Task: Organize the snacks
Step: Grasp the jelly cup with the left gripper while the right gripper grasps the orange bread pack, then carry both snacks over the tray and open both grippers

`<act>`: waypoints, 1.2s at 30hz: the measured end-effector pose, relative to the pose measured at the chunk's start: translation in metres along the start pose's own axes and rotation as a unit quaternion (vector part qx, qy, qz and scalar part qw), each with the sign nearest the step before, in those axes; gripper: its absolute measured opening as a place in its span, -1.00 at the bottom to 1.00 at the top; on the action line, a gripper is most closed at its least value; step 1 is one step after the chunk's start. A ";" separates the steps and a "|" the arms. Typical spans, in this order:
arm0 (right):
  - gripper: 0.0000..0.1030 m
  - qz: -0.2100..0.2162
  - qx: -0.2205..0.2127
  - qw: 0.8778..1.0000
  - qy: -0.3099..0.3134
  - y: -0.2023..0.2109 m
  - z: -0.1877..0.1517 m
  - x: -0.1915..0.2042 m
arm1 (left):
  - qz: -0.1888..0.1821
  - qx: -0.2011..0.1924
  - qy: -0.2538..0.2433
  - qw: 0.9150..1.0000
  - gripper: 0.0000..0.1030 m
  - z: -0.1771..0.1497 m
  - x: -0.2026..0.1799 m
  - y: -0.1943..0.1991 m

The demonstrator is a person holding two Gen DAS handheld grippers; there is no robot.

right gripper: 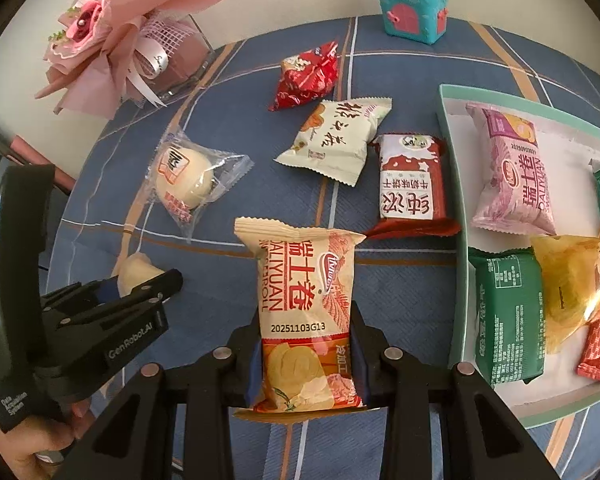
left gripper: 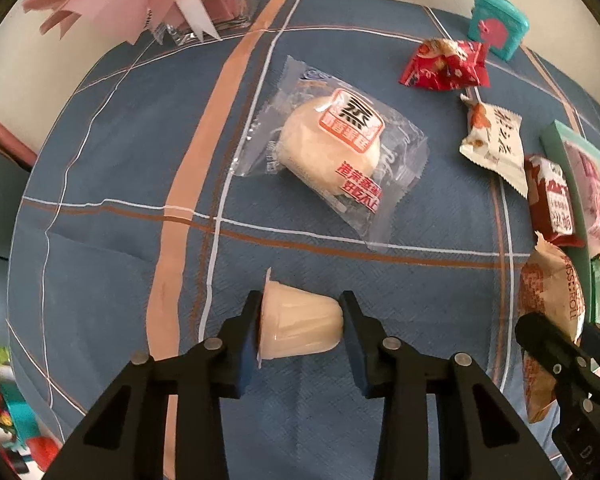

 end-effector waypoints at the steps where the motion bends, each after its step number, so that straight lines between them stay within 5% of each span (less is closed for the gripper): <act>1: -0.27 0.001 -0.001 1.000 0.000 0.000 0.001 0.001 | -0.001 -0.002 0.005 1.000 -0.23 0.001 0.001 0.002; 13: -0.27 0.028 -0.029 0.999 -0.005 0.023 0.018 0.006 | -0.021 -0.058 0.043 0.997 -0.24 0.028 -0.004 0.043; 21: -0.27 0.005 -0.073 0.997 -0.031 0.058 0.042 -0.032 | -0.042 -0.102 0.042 0.993 -0.24 0.050 -0.032 0.073; 25: -0.27 -0.029 -0.089 0.994 -0.052 0.070 0.053 -0.069 | -0.069 -0.108 0.034 0.991 -0.24 0.062 -0.063 0.080; 36: -0.27 -0.120 -0.118 0.977 -0.129 0.109 0.066 -0.182 | -0.134 -0.105 -0.082 0.982 -0.24 0.084 -0.212 0.090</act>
Point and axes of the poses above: each gripper's, at about its wrist camera, not at the fingertips, and y roughly against the way its jaws point, x to its left, z to its top, the point moved 5 cm from there along -y, roughly the way its jaws point, and after that the axes turned 13 degrees about -x, right-handed, at the moved point
